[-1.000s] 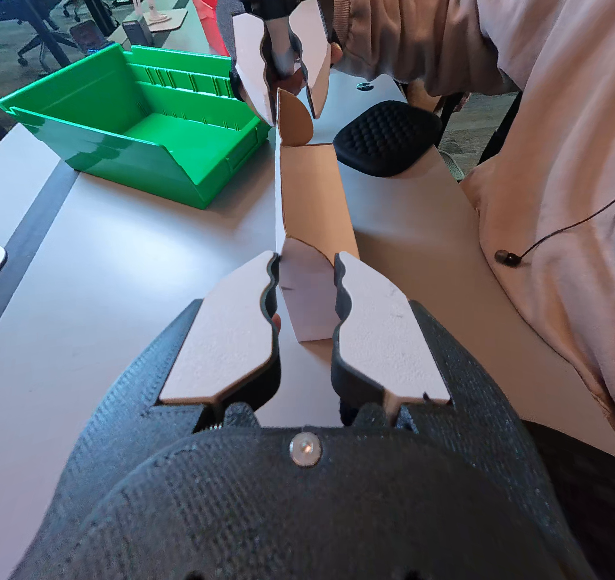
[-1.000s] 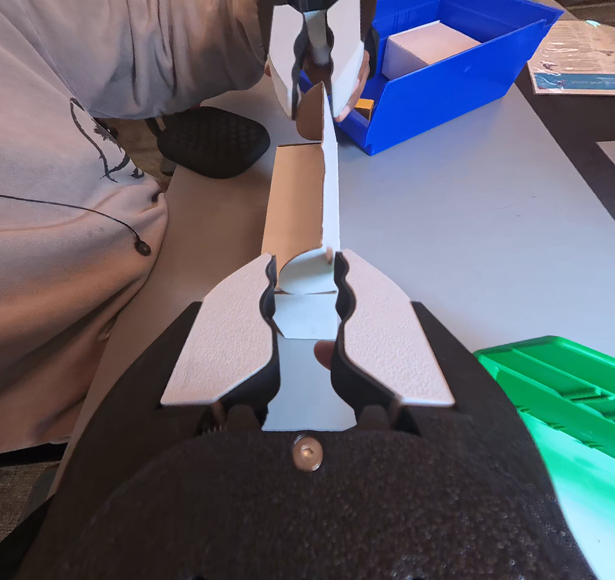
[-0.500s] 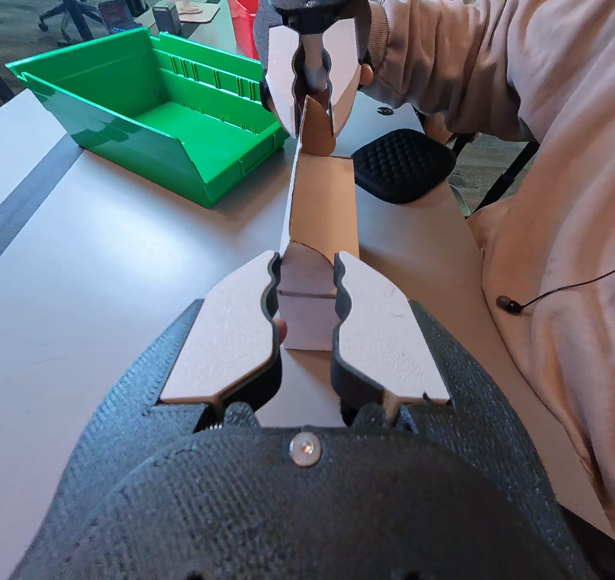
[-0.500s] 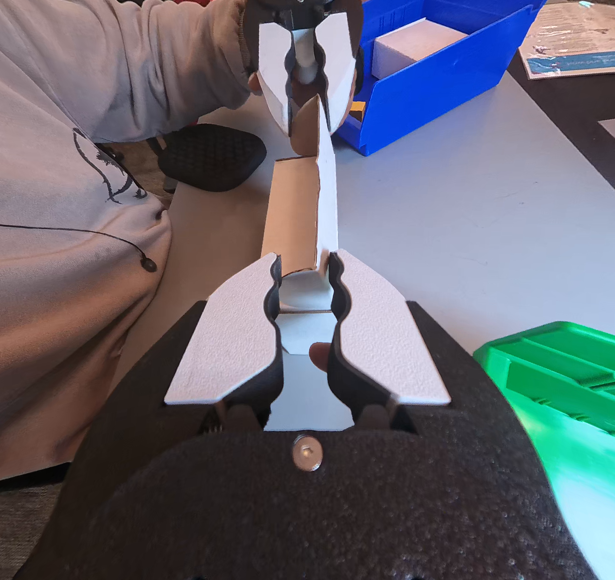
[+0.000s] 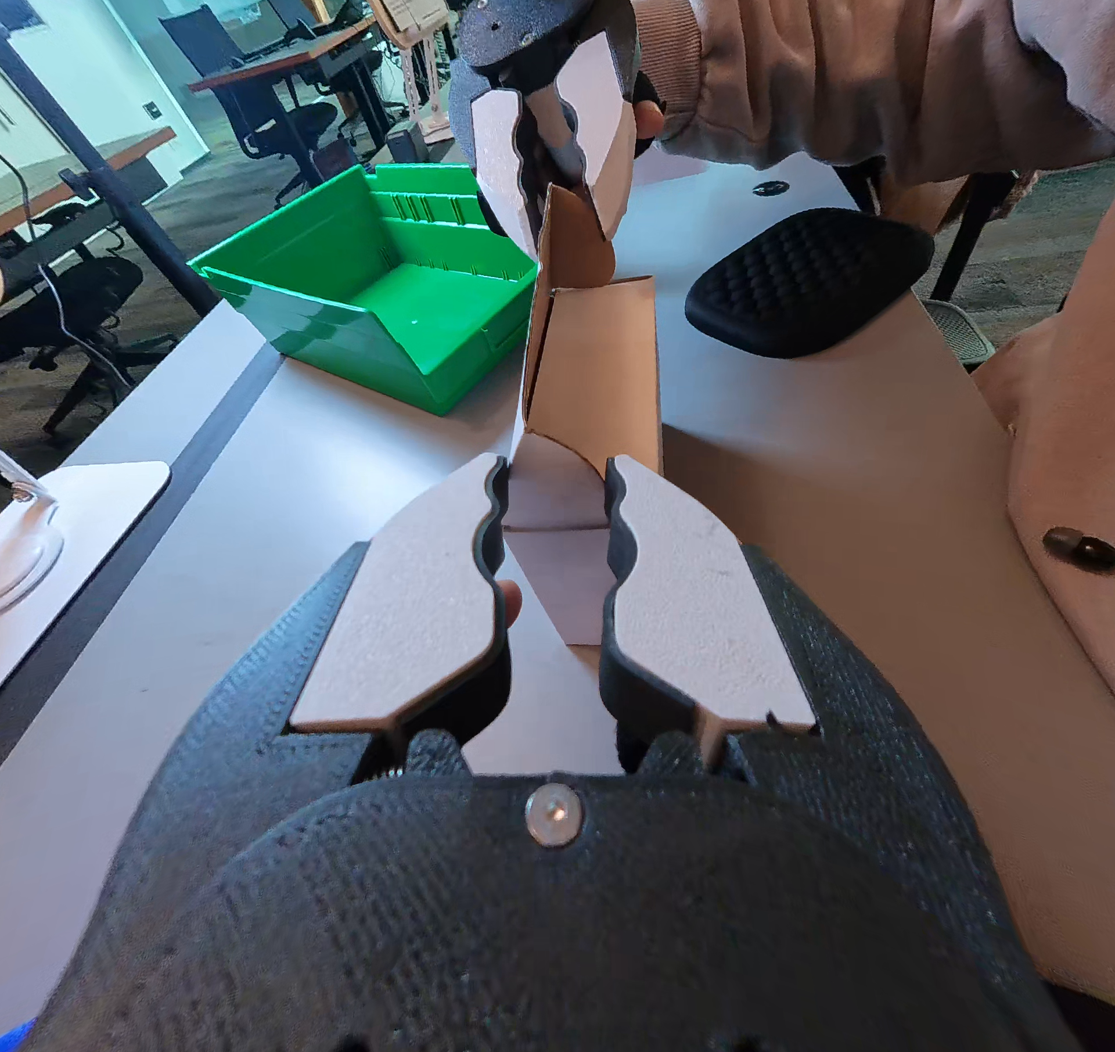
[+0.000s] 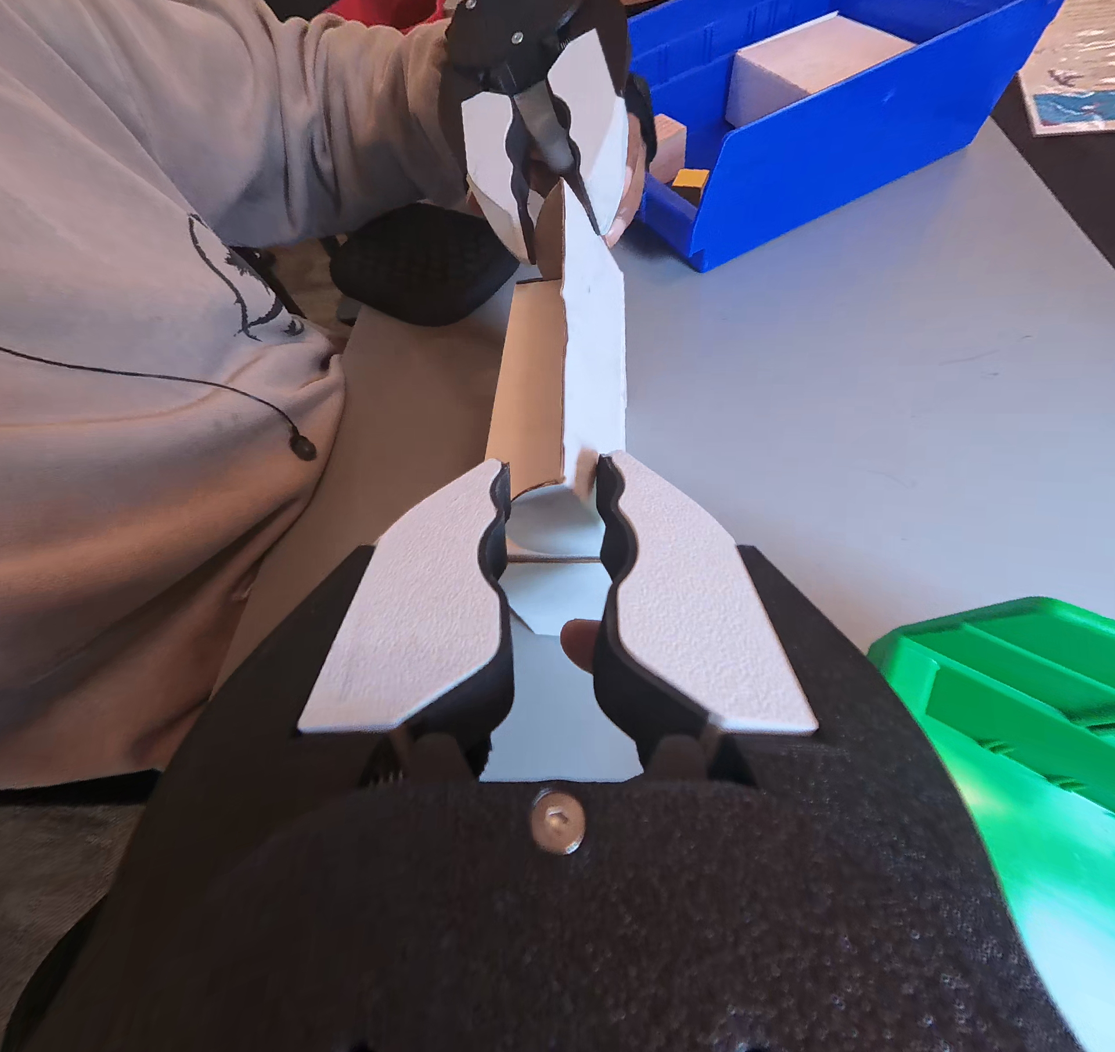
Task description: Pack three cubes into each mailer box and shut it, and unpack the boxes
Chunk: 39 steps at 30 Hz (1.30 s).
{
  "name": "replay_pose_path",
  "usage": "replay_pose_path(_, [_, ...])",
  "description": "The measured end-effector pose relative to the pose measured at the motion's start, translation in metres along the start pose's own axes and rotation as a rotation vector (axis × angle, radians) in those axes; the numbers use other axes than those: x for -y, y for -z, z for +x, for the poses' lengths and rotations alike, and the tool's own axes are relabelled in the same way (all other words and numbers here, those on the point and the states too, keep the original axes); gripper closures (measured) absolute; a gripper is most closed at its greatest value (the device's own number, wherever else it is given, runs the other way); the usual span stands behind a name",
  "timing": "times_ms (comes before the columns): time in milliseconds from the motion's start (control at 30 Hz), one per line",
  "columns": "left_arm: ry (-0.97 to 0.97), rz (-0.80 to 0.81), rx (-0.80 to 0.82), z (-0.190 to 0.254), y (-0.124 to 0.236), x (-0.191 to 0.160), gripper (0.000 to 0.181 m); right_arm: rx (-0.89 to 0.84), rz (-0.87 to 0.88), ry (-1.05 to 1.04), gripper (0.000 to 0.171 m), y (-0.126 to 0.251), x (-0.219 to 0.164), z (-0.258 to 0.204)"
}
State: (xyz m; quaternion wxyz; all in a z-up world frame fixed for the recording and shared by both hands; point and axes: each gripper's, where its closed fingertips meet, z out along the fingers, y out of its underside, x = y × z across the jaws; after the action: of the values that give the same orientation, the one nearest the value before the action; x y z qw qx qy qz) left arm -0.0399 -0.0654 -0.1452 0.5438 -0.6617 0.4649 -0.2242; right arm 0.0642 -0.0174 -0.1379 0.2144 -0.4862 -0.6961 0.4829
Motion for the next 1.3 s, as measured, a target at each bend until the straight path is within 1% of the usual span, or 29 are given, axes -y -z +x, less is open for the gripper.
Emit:
replay_pose_path(233, [-0.018,0.007,0.039,0.002,-0.001,-0.001,0.151,0.021,-0.043,0.044,0.144,0.001,-0.002,-0.003])
replay_pose_path(367, [0.055,0.005,-0.003,0.002,-0.002,0.001,0.151,0.048,-0.103,0.046,0.145,0.003,-0.005,-0.006])
replay_pose_path(433, [0.029,-0.006,0.014,0.0,-0.004,-0.001,0.151,0.057,-0.118,0.038,0.145,0.004,-0.006,-0.005])
replay_pose_path(533, [-0.042,-0.041,0.06,0.0,-0.005,-0.005,0.151,0.027,-0.132,0.067,0.145,0.002,-0.009,-0.004])
replay_pose_path(633, [-0.075,-0.017,0.035,0.011,-0.004,-0.006,0.15,-0.031,-0.121,0.136,0.145,0.0,-0.013,-0.008])
replay_pose_path(767, [-0.183,0.023,-0.004,0.029,0.0,-0.006,0.149,-0.197,-0.124,0.335,0.135,-0.007,-0.025,-0.014])
replay_pose_path(800, [-0.215,0.003,-0.031,0.034,0.001,-0.007,0.143,-0.221,-0.125,0.359,0.134,-0.007,-0.025,-0.017])
replay_pose_path(833, [-0.245,-0.046,-0.04,0.036,0.0,-0.011,0.128,-0.245,-0.137,0.371,0.13,-0.006,-0.025,-0.019])
replay_pose_path(867, [-0.266,-0.118,-0.024,0.034,-0.001,-0.017,0.116,-0.258,-0.172,0.388,0.116,-0.004,-0.029,-0.021])
replay_pose_path(900, [-0.271,-0.142,-0.027,0.034,-0.001,-0.018,0.116,-0.273,-0.197,0.396,0.114,-0.002,-0.03,-0.023])
replay_pose_path(1000, [-0.27,-0.151,-0.004,0.034,0.001,-0.013,0.123,-0.303,-0.202,0.413,0.115,0.0,-0.027,-0.033])
replay_pose_path(1067, [-0.363,-0.192,0.057,0.032,-0.003,-0.017,0.122,-0.371,-0.231,0.495,0.114,-0.004,-0.029,-0.032])
replay_pose_path(1133, [-0.433,-0.192,0.126,0.032,-0.007,-0.015,0.126,-0.447,-0.239,0.589,0.115,-0.008,-0.03,-0.032])
replay_pose_path(1200, [-0.563,-0.222,0.216,0.031,-0.01,-0.021,0.126,-0.528,-0.26,0.681,0.113,-0.011,-0.036,-0.029])
replay_pose_path(1267, [-0.71,-0.268,0.277,0.034,-0.013,-0.032,0.123,-0.577,-0.319,0.759,0.111,-0.016,-0.048,-0.029])
replay_pose_path(1300, [-0.794,-0.293,0.309,0.035,-0.015,-0.037,0.117,-0.592,-0.352,0.787,0.109,-0.019,-0.055,-0.029])
